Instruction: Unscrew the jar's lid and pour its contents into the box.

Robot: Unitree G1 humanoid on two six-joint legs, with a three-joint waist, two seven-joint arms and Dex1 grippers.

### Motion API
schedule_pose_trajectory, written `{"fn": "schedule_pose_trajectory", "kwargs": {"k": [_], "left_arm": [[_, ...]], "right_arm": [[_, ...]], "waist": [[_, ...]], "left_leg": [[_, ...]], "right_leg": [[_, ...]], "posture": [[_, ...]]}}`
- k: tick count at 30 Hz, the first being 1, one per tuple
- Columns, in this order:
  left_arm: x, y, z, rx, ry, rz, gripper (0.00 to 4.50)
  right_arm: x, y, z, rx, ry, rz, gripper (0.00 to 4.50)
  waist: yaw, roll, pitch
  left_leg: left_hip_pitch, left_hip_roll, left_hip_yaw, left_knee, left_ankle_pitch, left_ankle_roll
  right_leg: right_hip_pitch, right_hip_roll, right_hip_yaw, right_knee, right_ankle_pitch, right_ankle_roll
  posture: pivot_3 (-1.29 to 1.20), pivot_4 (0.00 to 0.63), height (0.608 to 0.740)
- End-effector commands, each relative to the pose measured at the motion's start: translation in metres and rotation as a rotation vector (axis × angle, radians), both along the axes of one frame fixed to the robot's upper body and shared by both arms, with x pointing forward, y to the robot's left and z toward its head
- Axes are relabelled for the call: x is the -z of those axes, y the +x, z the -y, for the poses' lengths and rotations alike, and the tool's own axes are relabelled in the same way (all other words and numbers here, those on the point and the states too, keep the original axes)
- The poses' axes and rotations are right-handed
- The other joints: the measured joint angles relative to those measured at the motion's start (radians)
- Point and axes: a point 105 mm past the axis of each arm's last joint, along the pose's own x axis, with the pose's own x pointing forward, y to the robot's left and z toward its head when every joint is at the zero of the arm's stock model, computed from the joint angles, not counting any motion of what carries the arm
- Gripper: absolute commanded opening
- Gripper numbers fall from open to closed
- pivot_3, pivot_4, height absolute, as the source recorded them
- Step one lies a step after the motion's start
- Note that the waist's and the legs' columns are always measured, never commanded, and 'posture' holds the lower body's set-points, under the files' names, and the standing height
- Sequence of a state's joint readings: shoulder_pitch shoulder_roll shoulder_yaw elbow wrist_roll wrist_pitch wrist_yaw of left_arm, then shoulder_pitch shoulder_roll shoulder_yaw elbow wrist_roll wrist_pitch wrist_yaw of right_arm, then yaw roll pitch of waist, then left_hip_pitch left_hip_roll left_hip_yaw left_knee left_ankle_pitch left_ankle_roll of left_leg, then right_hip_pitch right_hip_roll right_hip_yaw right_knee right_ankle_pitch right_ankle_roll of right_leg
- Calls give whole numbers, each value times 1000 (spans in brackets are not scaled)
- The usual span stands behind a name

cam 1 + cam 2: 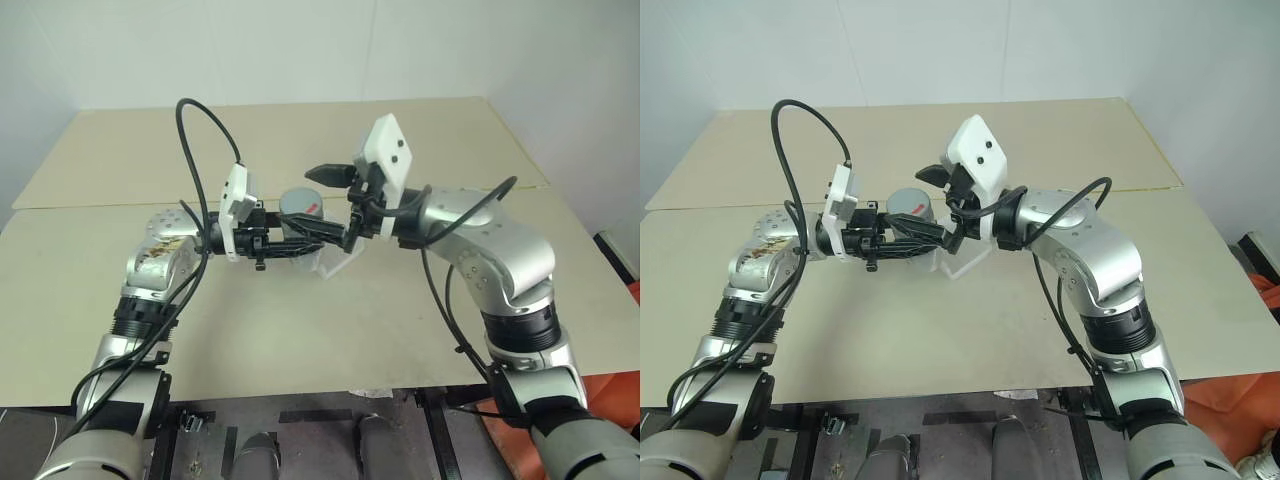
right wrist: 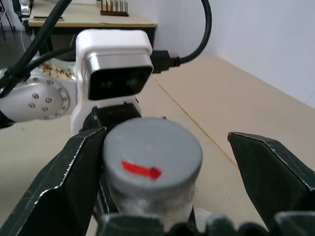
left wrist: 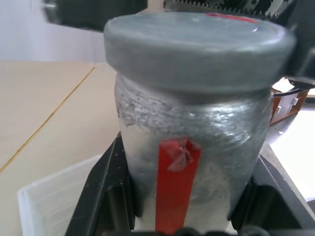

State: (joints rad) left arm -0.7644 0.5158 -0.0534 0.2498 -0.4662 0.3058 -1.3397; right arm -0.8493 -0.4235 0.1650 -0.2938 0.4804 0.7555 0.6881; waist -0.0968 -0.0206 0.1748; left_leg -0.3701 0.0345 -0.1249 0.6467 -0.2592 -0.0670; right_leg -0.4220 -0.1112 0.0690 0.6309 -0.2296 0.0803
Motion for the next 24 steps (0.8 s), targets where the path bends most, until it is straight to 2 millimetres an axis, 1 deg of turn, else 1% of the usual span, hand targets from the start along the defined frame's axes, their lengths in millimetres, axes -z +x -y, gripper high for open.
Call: {"fn": "schedule_pose_trajectory", "kwargs": {"k": [1,6,14,18,21,24], "left_arm": [[-19,-7,-7,19,-29,74,1929],[-17,-8,-10,10,-25,68,1929],[-15,-10,-13,3,-23,61,1929],[-15,-10,-15,-7,-22,59,1929],[-15,-7,-14,-21,-26,60,1929],[-14,-2,-10,-28,-30,58,1929]], "right_arm": [[-14,12,27,119,39,53,4465],[-19,20,43,180,54,62,4465],[-24,24,58,222,81,65,4465],[-23,24,62,230,68,64,4465],[-25,10,54,155,50,80,4465],[-27,-11,41,47,52,86,4465]], "waist": [[0,0,0],[1,0,0],[1,0,0],[1,0,0],[1,0,0],[1,0,0]], "left_leg": [[0,0,0,0,0,0],[0,0,0,0,0,0],[0,0,0,0,0,0],[0,0,0,0,0,0],[0,0,0,0,0,0],[0,0,0,0,0,0]], "right_leg": [[0,0,0,0,0,0],[0,0,0,0,0,0],[0,0,0,0,0,0],[0,0,0,0,0,0],[0,0,0,0,0,0],[0,0,0,-1,0,0]], "posture": [[0,150,740],[0,150,740],[0,150,740],[0,150,740],[0,150,740],[0,150,740]]}}
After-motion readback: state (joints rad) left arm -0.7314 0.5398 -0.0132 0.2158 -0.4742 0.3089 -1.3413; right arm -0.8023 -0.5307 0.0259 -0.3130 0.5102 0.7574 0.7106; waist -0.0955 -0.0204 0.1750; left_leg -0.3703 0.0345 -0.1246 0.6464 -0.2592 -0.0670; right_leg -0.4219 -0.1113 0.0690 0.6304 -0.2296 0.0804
